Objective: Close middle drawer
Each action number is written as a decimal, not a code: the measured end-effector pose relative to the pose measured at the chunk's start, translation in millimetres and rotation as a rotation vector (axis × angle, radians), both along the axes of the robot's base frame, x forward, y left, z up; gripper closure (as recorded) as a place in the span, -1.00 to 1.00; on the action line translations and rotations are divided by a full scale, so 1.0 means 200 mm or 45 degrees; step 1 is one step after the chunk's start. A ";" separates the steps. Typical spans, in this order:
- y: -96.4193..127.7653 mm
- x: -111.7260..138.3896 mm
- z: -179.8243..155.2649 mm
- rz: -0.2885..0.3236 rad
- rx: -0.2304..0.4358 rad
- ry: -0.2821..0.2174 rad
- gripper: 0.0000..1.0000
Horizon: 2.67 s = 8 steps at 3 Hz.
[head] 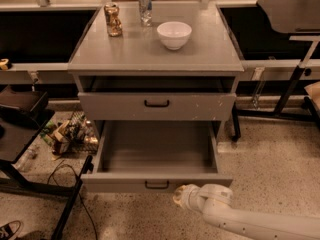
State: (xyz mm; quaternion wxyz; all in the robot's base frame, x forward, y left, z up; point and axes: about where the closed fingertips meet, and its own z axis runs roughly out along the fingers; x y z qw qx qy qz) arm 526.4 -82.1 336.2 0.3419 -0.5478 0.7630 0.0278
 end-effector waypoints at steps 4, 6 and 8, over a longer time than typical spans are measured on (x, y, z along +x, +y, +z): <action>0.02 0.49 0.21 0.092 -0.086 -0.229 1.00; 0.04 0.63 0.27 0.102 -0.093 -0.268 1.00; 0.06 0.72 0.31 0.110 -0.096 -0.293 1.00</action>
Offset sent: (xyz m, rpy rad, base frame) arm 0.1906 0.0048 0.0696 -0.1121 -0.3240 0.0558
